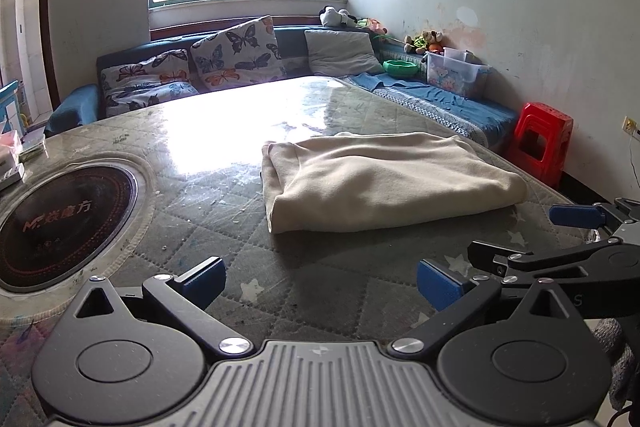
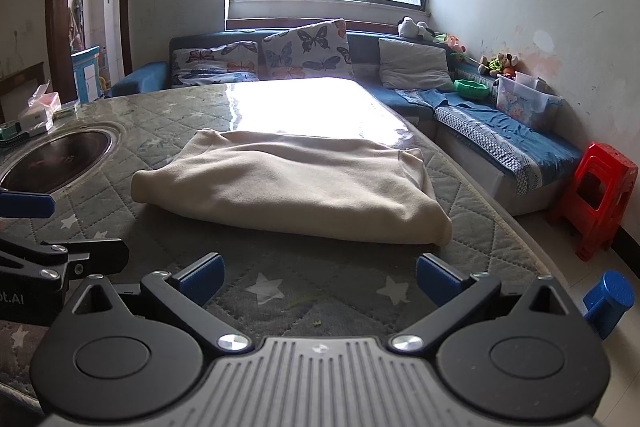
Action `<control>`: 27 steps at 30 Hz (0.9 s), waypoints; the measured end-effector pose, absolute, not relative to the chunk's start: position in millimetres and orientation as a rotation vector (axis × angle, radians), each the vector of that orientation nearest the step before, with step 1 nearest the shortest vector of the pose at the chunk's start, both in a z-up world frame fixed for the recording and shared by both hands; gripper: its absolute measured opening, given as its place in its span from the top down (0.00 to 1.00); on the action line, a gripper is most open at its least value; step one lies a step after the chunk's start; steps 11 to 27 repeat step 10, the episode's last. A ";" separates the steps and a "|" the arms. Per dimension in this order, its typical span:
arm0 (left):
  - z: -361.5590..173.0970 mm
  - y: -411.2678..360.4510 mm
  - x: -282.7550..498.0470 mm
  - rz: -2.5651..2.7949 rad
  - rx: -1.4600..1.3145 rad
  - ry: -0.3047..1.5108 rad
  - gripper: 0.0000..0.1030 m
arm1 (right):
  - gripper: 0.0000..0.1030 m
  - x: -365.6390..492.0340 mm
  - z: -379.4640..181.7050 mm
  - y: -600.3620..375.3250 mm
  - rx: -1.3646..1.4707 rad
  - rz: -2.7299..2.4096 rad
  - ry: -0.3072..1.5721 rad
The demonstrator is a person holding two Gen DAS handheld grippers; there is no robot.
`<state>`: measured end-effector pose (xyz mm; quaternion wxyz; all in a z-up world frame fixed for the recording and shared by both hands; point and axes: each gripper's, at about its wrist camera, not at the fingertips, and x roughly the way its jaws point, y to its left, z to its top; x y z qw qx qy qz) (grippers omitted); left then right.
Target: Fold clothes
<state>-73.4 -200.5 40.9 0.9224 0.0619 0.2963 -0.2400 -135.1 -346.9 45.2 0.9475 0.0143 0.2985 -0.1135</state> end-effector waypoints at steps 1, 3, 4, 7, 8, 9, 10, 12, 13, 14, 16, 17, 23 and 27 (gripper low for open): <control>40.5 -200.5 -71.9 -0.491 0.127 0.610 0.00 | 0.00 -134.4 44.8 -347.1 0.029 -0.231 0.610; 39.9 -200.6 -68.9 -0.489 0.127 0.614 0.00 | 0.00 -132.2 43.7 -347.8 0.029 -0.232 0.617; 39.7 -200.7 -67.5 -0.489 0.128 0.615 0.00 | 0.00 -131.0 43.1 -348.3 0.030 -0.233 0.620; 38.7 -200.8 -63.1 -0.486 0.131 0.621 0.00 | 0.00 -127.9 41.1 -349.2 0.033 -0.236 0.629; 38.4 -200.8 -61.6 -0.485 0.132 0.624 0.00 | 0.00 -126.8 40.5 -349.6 0.034 -0.236 0.632; 37.9 -200.9 -60.0 -0.486 0.132 0.627 0.00 | 0.00 -125.1 39.5 -350.1 0.036 -0.236 0.637; 37.5 -201.1 -58.3 -0.487 0.132 0.631 0.00 | 0.00 -123.6 38.7 -350.5 0.037 -0.237 0.640; 37.5 -201.1 -58.3 -0.487 0.132 0.631 0.00 | 0.00 -123.6 38.7 -350.5 0.037 -0.237 0.640; 37.5 -201.1 -58.3 -0.487 0.132 0.631 0.00 | 0.00 -123.6 38.7 -350.5 0.037 -0.237 0.640; 37.5 -201.1 -58.3 -0.487 0.132 0.631 0.00 | 0.00 -123.6 38.7 -350.5 0.037 -0.237 0.640; 37.5 -201.1 -58.3 -0.487 0.132 0.631 0.00 | 0.00 -123.6 38.7 -350.5 0.037 -0.237 0.640; 37.5 -201.1 -58.3 -0.487 0.132 0.631 0.00 | 0.00 -123.6 38.7 -350.5 0.037 -0.237 0.640; 37.5 -201.1 -58.3 -0.487 0.132 0.631 0.00 | 0.00 -123.6 38.7 -350.5 0.037 -0.237 0.640; 37.5 -201.1 -58.3 -0.487 0.132 0.631 0.00 | 0.00 -123.6 38.7 -350.5 0.037 -0.237 0.640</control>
